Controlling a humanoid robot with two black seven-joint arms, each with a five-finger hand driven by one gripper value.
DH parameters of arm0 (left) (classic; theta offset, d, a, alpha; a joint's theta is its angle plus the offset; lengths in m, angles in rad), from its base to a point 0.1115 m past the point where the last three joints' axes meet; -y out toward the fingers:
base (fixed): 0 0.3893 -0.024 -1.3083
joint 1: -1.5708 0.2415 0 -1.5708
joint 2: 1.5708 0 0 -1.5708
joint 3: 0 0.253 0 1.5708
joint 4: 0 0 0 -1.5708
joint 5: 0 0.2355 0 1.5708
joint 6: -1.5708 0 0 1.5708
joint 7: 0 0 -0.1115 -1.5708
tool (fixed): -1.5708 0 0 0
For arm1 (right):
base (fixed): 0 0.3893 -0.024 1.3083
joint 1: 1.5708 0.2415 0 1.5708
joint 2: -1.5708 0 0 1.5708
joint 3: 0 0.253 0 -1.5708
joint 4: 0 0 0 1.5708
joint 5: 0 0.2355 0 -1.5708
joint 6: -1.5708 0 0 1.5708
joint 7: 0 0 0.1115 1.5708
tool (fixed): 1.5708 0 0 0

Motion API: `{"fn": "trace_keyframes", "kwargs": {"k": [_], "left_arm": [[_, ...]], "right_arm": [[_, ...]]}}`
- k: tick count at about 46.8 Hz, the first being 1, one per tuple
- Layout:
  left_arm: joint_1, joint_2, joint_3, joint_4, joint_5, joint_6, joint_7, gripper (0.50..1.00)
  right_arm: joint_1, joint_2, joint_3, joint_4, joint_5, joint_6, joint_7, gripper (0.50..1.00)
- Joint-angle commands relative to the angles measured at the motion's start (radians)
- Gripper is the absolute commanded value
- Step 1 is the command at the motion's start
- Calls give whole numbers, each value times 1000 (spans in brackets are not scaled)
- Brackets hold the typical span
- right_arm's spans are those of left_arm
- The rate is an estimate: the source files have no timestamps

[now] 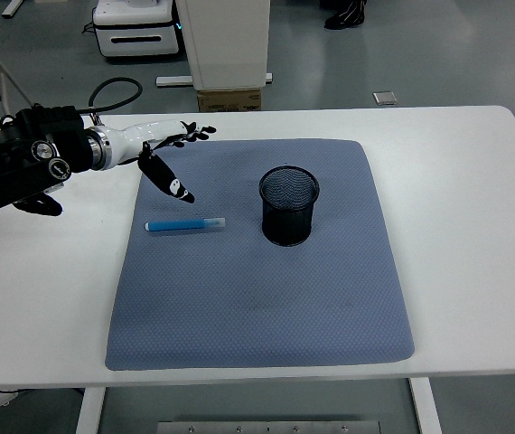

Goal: Left hand places marker in pen holder

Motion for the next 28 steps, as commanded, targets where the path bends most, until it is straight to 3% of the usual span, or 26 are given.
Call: {"fn": "trace_keyframes", "kwargs": {"k": [1, 10, 19, 28], "left_arm": [[0, -1, 10, -16, 13, 4, 1, 1000], [3, -29, 31, -33, 70, 4, 57, 1000], [17, -28, 36, -50, 110, 19, 62, 1000], [28, -37, 94, -66, 114, 160, 64, 1000]], "right_arm": [[0, 0, 0, 0, 0, 0, 0, 1000], [0, 0, 0, 0, 0, 1, 0, 1000], [0, 0, 0, 0, 0, 0, 0, 1000], [0, 0, 0, 0, 0, 0, 0, 1000]]}}
